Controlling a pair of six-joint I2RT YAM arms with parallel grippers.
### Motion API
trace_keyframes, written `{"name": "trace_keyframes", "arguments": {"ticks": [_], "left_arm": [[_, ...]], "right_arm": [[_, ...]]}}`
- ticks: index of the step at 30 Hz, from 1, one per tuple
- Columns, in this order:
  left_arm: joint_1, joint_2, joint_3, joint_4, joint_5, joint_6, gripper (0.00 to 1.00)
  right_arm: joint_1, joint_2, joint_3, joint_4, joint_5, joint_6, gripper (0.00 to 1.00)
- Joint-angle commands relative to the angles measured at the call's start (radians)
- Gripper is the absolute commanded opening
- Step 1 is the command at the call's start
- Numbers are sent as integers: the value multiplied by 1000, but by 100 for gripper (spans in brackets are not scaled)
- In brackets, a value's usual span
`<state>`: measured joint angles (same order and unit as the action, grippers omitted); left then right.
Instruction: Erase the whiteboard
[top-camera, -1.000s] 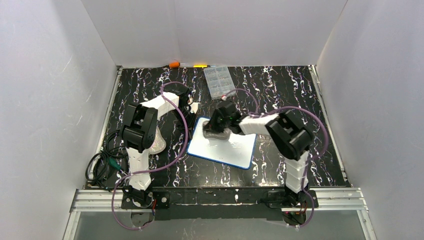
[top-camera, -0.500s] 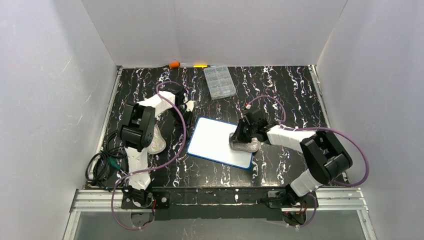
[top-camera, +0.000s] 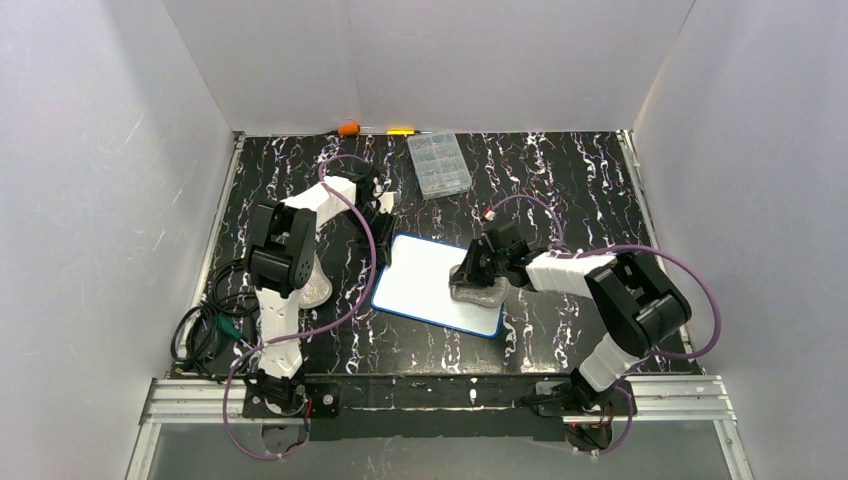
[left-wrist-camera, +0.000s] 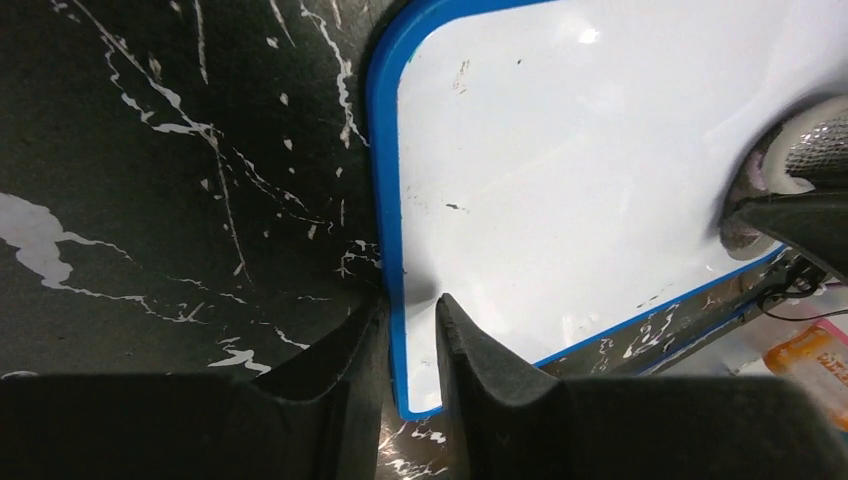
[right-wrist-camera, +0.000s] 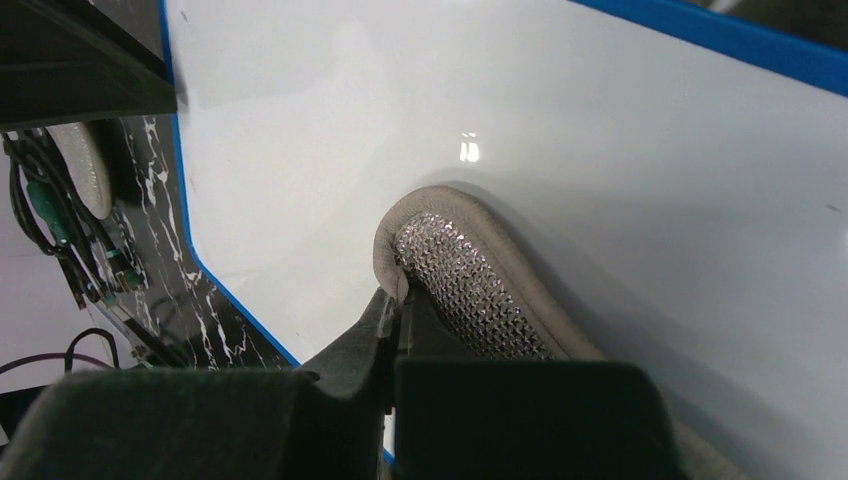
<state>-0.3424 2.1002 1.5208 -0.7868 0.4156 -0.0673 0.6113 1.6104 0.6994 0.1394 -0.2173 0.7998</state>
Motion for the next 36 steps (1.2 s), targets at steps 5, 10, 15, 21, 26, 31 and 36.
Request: {"name": "trace_keyframes", "arguments": {"ticks": [5,10,15,21,26,31,36], "left_arm": [[-21,46,-32,2,-99,40,11],[-22,38,-35,-7,-141,43,0],[-20,37,-45,-11,-161,54,0],[-20,36,-52,-10,-155,49,0],[-21,28,-59,-10,-134,43,0],[-23,30,-61,-9,-134,50,0],[-26,41,-57,-7,-121,48,0]], "right_arm": [[161,282,280,44,8,45,1],[129,285,296,-10,-6,31,1],[-63,29,35,-86,-11,-56,1],[-225,-198,-162,-221,-6,-175,1],[-199,-161,-212,-80,-56,-96,1],[-88,-4,-83,19,-21,-29,1],[54,263,233,16,2,5,1]]}}
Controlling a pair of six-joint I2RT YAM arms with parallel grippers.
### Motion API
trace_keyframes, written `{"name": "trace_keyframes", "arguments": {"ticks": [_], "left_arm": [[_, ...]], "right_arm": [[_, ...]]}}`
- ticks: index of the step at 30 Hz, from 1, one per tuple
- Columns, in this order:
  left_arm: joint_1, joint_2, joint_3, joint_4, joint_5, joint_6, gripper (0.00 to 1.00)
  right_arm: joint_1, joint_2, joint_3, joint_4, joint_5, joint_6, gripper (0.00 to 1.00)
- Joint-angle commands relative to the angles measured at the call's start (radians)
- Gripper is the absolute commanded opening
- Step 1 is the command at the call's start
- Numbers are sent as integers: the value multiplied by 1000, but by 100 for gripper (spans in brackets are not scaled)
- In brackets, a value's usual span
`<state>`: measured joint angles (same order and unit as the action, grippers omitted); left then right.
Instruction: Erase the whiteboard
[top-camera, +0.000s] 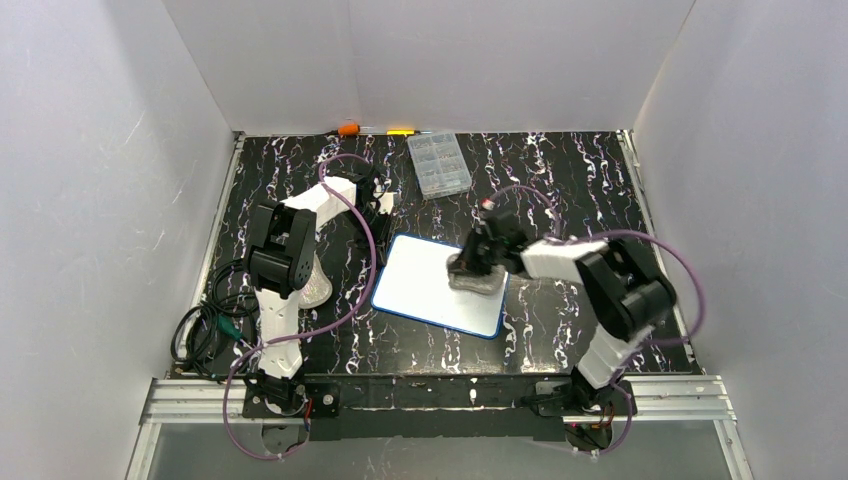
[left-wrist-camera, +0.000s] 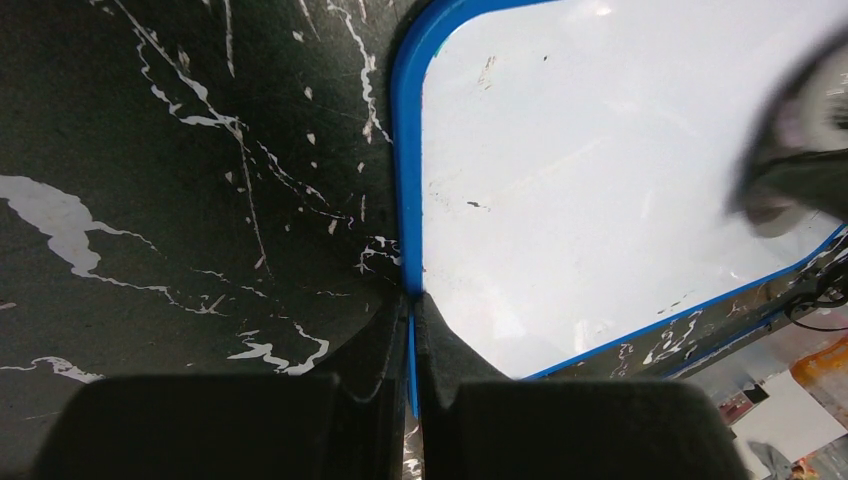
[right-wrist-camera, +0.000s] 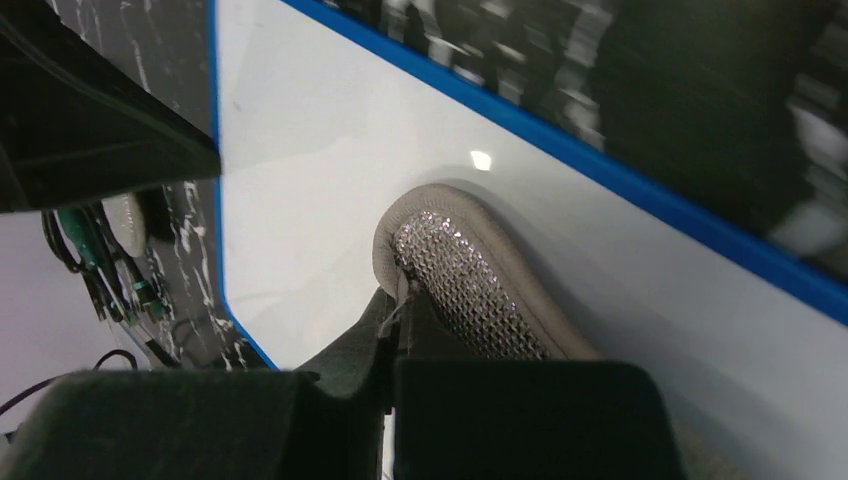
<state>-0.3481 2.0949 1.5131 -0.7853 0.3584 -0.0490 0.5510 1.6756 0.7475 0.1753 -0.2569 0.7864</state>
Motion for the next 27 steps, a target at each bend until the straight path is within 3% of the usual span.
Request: {"name": "trace_keyframes", "arguments": {"ticks": [1,6,13,18,23,27], "left_arm": [[-20,46,-50,-7,-66,32,0],[-19,33,-58,-15,-87,44,0],[-19,27,-44,-25,-92,45,0],[-19,23,-47,-26,-96,44,0],[-19,18,-41,-32,-87,44,0],[-19,14,-33,-36,-79,44,0]], "right_arm": [[125,245,258,-47,42,14,1],[76,290,345,-117,41,-19,1],[-172,7,10,-170,14,-137,1],[-259,-136,-124,-267,18,-212,1],[-262,-140,-137,-204,-22,-156,1],[-155,-63,-50,-103,-11,-71,1]]}}
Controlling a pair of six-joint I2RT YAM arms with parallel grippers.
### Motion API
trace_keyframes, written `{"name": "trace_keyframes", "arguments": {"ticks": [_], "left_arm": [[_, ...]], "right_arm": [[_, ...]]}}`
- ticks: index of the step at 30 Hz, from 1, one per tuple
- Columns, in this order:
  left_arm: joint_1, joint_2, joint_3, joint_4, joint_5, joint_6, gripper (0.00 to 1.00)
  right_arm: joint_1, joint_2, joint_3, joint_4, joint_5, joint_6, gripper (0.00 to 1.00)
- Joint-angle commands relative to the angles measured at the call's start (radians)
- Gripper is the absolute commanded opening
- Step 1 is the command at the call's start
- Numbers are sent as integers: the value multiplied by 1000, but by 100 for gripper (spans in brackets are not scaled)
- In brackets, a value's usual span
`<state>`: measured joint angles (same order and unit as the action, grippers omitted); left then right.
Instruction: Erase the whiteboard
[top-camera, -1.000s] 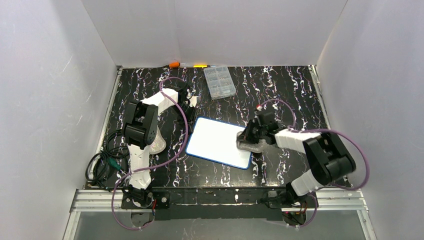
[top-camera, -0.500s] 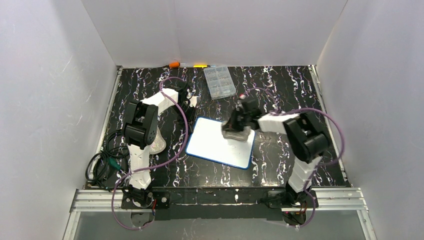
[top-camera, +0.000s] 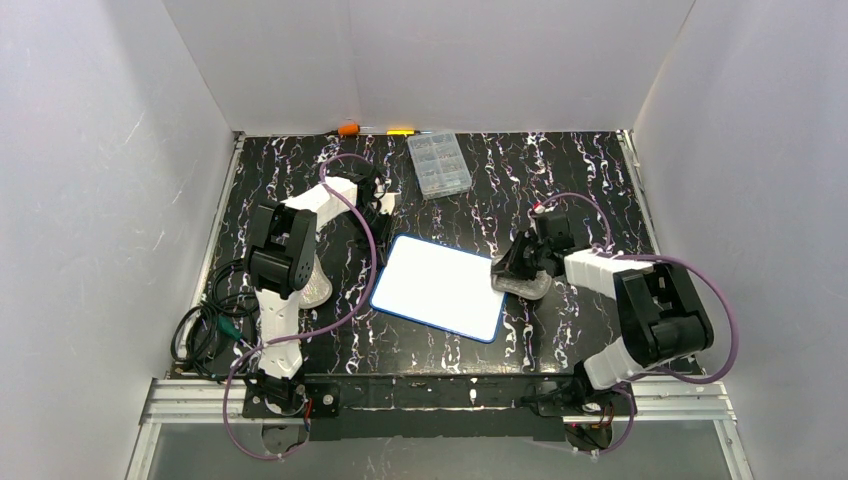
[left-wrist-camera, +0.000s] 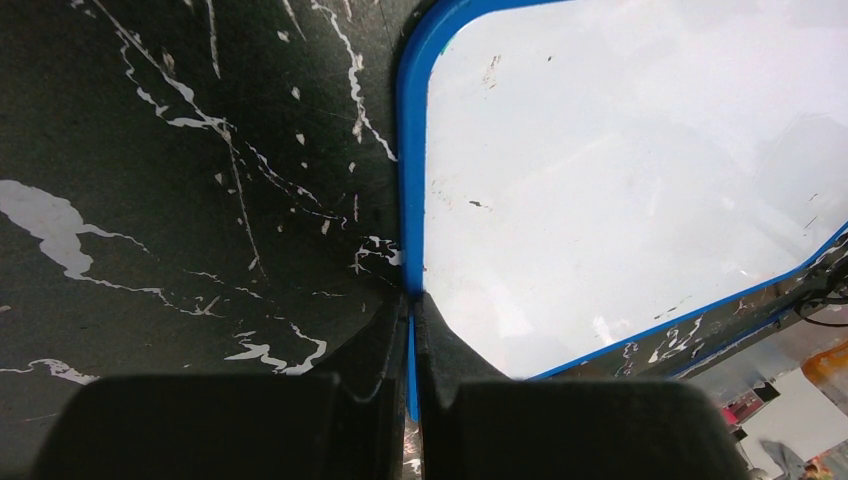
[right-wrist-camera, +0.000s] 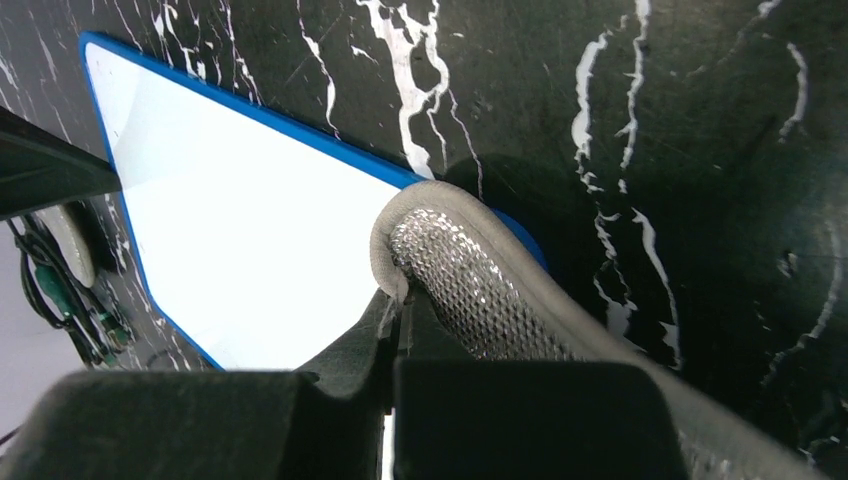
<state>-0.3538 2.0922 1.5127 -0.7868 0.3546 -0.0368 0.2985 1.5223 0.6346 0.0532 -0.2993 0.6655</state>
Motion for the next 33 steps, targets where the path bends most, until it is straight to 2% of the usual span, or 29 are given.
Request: {"name": "trace_keyframes", "arguments": {"ticks": [1,9,13,15,18,24,28,29,31,33], "left_arm": [[-13,19,-33,-34,-74,32,0],[-13,20,-32,-35,-62,32,0],[-12,15,-31,-36,-63,32,0],[-11,14,-31,-35,-63,32,0],[-10,9,-30,-36,-63,32,0],[-4,-10,-20,-37,-76,68,0],[-5,-52,-6,-51,-91,97,0],[-5,-65,0,-62,-92,109,2],[-5,-98,6,-84,-96,137,17],[-7,-143,-6,-98,-108,169,26]], "right_arm": [[135,123,99,37,39,68,1],[400,495,473,152,67,210,1],[446,636,652,138,64,246,1],[441,653,680,139,54,255,1],[393,600,628,117,46,231,1],[170,335,402,1,86,113,1],[44,225,362,-128,123,18,1],[21,208,362,-155,140,4,1],[-13,184,361,-180,171,-14,1],[-27,174,365,-197,211,-21,1]]}}
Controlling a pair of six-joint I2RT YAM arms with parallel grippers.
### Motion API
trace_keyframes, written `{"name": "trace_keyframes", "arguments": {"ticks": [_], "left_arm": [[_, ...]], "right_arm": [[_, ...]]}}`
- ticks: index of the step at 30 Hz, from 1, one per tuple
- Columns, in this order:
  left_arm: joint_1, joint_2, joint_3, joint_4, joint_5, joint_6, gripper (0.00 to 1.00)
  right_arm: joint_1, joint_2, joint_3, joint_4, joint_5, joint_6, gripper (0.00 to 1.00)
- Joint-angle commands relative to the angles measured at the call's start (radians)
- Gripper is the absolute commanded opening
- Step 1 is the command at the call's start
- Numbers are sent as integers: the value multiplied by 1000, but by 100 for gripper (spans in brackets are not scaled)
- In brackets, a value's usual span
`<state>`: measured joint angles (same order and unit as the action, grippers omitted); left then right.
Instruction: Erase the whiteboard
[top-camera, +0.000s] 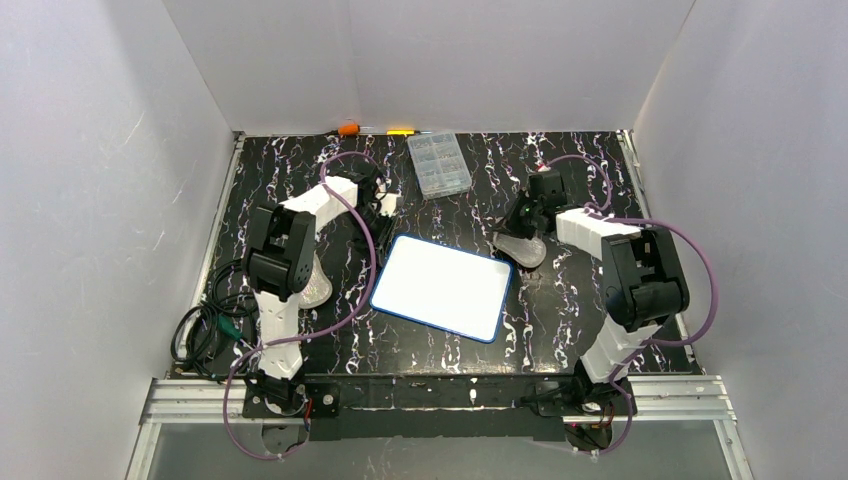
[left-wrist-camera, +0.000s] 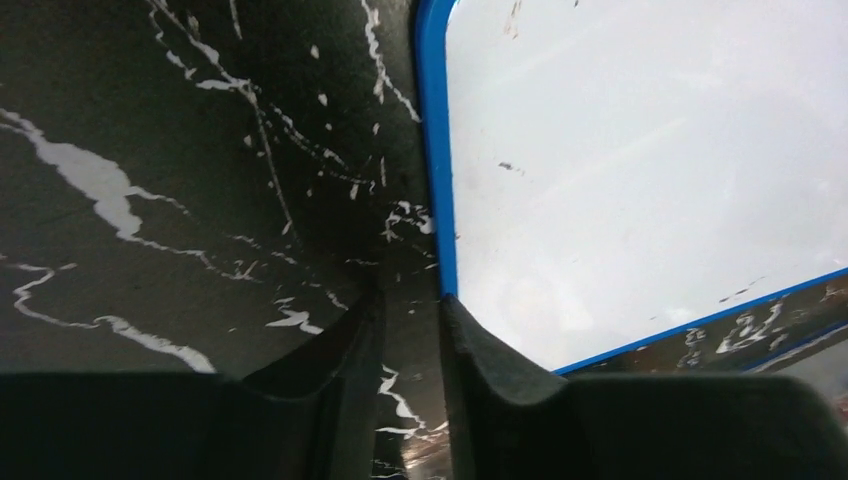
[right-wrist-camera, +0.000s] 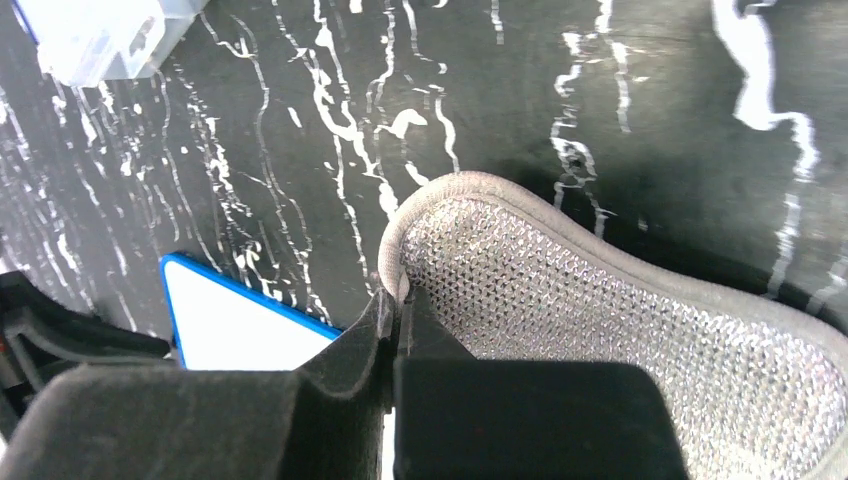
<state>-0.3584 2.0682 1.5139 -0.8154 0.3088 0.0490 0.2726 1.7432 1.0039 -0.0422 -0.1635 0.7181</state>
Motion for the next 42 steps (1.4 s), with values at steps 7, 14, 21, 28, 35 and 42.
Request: {"name": "trace_keyframes", "arguments": {"ticks": [7,14,21,28,35,42], "left_arm": [[-128,-322,-210,-71,-188,291,67],[-327,-446,-427,20,-314,381,69],[-470,-471,-561,234,-447,463,69],[-484,-387,-543,338,-588,451,68],[-369,-343,-474,323,-561,365,65],[-261,-257,-367,275,-500,285,65]], "right_arm": [[-2,-26,3,-95,103,-58,27],[19,-109,45,-113,100,-87,83],[123,-46,186,-196,77,-194,85],[263,150,353,-309,91,-293,86],[258,163,265,-274,106,-275,85],[258,83,50,-123,29,-146,82]]}}
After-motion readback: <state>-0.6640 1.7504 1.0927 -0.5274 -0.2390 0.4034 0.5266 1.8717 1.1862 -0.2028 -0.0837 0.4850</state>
